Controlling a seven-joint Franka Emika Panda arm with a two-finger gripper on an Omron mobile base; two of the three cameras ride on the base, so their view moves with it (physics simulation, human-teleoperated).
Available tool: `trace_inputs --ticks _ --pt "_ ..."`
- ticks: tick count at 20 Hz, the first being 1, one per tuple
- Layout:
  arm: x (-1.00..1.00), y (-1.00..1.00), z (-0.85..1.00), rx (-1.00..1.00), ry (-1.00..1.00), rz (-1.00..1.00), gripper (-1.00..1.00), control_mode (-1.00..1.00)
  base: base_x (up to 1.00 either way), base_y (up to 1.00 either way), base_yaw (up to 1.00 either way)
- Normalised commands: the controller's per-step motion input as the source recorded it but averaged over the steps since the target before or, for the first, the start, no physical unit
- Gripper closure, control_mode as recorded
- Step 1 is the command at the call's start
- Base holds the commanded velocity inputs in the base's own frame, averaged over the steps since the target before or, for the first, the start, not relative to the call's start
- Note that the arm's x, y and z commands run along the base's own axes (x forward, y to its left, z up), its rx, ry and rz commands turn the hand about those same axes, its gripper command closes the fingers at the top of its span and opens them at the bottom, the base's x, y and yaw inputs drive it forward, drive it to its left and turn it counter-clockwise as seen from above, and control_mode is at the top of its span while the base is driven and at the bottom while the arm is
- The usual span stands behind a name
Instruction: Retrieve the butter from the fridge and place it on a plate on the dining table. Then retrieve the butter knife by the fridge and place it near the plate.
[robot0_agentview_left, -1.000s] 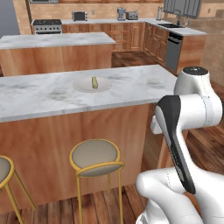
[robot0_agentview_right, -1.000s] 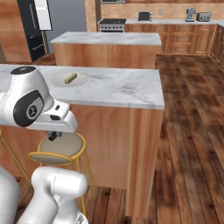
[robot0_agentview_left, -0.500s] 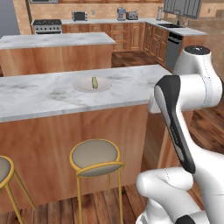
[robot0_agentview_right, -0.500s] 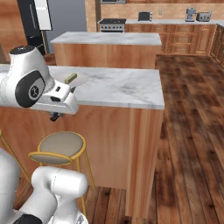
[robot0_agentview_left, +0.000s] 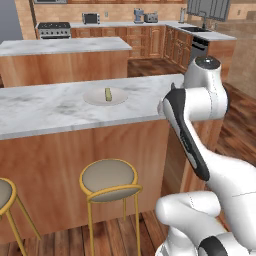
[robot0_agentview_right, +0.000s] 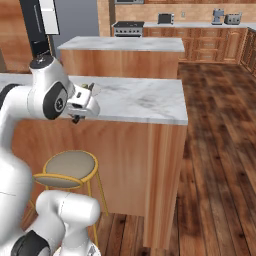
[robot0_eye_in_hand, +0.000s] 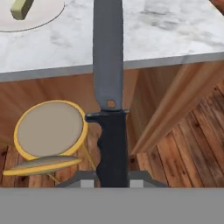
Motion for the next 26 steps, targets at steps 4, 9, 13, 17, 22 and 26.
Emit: trace_inputs --ticks 4,9,13,17,22,26 --pt "1.00 0.00 0.07 0.00 0.18 0.00 1.00 -1.00 0.00 0.00 0.00" --pt "1.00 0.00 0.19 0.00 0.36 0.00 1.00 -1.00 0.00 0.00 0.00" --pt "1.00 0.00 0.03 0.00 0.31 0.00 1.00 -1.00 0.00 0.00 0.00" --pt "0.91 0.00 -0.09 0.00 0.07 0.03 1.00 -1.00 0.00 0.00 0.00" --pt "0.56 0.00 -0.34 0.00 -0.10 0.06 1.00 -1.00 0.00 0.00 0.00" --pt "0.43 0.00 -0.36 0.03 -0.17 0.11 1.00 -1.00 0.00 0.00 0.00"
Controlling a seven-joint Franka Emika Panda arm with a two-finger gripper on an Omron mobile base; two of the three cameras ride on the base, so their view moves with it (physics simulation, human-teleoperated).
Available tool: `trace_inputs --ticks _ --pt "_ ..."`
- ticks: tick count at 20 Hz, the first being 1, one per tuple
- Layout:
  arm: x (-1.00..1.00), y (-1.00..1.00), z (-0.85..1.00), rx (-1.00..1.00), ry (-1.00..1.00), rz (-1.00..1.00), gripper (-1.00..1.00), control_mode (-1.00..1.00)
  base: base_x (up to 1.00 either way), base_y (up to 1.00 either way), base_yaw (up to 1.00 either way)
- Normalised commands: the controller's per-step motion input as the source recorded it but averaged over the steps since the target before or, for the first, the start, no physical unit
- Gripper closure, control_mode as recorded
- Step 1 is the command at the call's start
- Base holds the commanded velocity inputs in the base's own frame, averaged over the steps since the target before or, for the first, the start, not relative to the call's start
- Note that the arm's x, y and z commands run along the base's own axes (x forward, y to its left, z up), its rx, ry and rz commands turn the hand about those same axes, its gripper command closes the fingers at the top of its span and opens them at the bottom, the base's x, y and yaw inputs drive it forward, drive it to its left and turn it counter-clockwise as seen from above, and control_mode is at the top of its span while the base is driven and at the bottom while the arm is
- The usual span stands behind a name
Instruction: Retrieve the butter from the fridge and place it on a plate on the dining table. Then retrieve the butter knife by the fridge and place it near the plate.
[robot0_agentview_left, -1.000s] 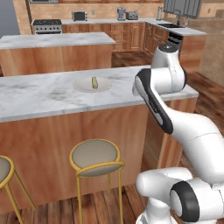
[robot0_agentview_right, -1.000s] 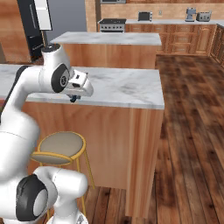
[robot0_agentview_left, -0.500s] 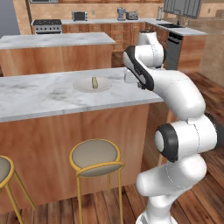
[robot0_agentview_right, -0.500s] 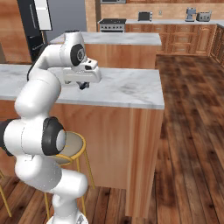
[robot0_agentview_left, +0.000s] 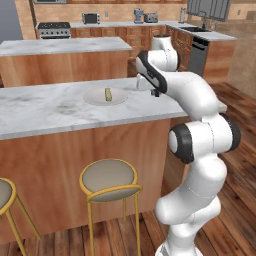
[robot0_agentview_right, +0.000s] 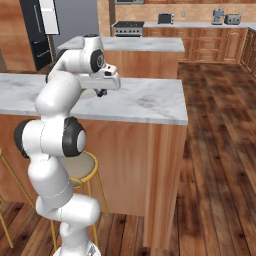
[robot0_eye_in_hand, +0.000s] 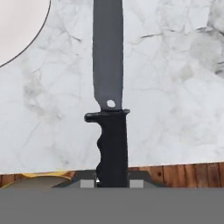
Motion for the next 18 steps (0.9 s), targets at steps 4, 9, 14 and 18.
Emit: trace_inputs --ticks 4,9,14,18 --pt "0.38 0.00 -0.43 0.04 -0.18 0.11 1.00 -1.00 0.00 0.00 0.00" --pt "0.50 0.00 -0.27 0.01 -0.01 0.10 1.00 -1.00 0.00 0.00 0.00" --pt "0.70 0.02 -0.02 0.00 0.01 0.01 1.00 -1.00 0.00 0.00 0.00" --pt "0.66 0.05 0.00 0.00 0.00 0.00 1.00 -1.00 0.00 0.00 0.00"
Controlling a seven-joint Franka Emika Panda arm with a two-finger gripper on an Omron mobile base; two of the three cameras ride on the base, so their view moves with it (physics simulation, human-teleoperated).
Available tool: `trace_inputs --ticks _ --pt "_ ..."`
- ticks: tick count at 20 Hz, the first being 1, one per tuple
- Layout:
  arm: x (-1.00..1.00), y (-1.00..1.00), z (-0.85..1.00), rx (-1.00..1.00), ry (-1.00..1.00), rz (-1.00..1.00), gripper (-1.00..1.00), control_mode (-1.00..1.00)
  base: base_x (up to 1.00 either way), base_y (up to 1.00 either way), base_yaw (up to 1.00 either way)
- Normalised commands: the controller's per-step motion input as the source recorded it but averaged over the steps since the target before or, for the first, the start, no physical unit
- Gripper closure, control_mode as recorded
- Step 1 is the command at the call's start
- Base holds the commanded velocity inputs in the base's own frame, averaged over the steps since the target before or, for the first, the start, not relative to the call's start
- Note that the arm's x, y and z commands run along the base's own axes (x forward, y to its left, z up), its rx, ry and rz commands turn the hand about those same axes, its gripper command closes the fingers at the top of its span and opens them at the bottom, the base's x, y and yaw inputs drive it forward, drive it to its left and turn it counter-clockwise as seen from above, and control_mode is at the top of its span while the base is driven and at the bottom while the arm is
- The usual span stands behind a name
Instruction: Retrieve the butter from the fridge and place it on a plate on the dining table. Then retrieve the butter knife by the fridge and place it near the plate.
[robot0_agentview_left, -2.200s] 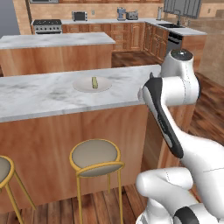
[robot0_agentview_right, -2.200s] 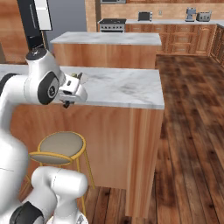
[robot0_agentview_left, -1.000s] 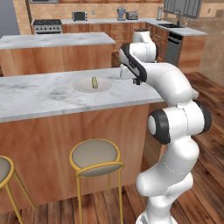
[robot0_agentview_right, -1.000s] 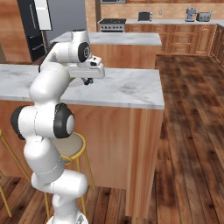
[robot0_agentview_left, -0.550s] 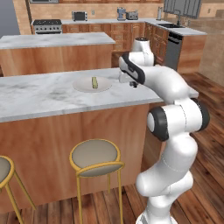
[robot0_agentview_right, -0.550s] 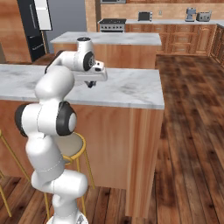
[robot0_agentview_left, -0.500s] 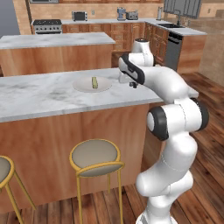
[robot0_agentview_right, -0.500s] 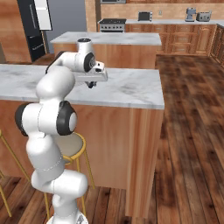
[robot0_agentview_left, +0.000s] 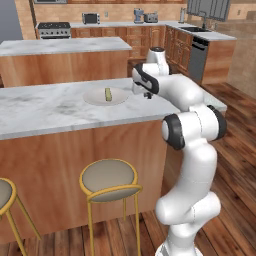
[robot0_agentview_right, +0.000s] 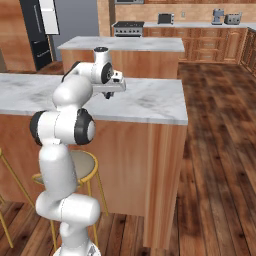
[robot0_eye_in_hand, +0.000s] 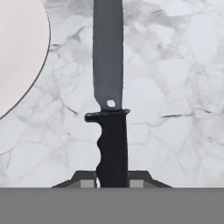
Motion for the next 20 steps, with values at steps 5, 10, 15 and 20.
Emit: trace_inputs --ticks 5,10,15,20 --pt "0.66 0.05 -0.10 0.00 0.00 0.00 1.00 -1.00 0.00 0.00 0.00" --pt "0.54 0.13 -0.17 0.00 0.00 0.00 1.00 -1.00 0.00 0.00 0.00" --pt "0.42 0.13 -0.22 -0.01 0.00 -0.02 1.00 -1.00 0.00 0.00 0.00" --pt "0.30 0.04 -0.26 -0.01 0.00 -0.01 1.00 -1.00 0.00 0.00 0.00"
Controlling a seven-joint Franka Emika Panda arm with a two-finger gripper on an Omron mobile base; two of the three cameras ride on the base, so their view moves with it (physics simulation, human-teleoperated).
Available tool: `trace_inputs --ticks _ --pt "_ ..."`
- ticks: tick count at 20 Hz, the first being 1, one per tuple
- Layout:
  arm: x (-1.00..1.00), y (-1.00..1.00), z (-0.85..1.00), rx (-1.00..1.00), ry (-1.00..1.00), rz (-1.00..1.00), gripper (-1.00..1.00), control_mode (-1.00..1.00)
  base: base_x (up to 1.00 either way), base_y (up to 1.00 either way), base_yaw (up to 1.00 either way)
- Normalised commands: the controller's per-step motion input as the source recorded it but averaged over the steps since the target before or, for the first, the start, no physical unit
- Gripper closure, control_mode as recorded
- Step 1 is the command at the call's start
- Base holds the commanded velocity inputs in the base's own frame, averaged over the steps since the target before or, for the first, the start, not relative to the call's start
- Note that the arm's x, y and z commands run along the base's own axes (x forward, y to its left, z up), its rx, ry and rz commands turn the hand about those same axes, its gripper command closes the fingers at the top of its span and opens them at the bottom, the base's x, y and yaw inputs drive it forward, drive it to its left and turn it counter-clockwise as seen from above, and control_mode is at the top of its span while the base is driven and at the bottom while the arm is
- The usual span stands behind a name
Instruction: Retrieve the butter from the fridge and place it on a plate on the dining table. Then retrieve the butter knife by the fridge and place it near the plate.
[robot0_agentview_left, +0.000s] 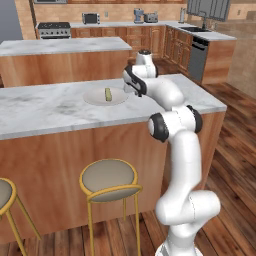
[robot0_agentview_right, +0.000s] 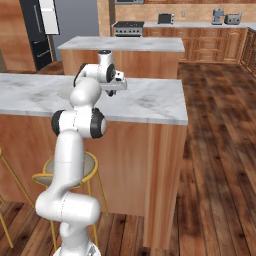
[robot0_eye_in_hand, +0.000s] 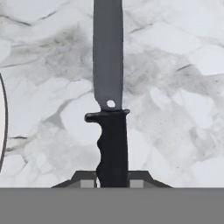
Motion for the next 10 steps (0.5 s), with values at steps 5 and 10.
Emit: trace_inputs --ticks 5,10 --pt "0.10 0.00 -0.03 0.00 0.00 0.00 1.00 -1.00 0.00 0.00 0.00" --pt "0.03 0.00 0.00 0.00 0.00 0.00 -1.00 -1.00 0.00 0.00 0.00"
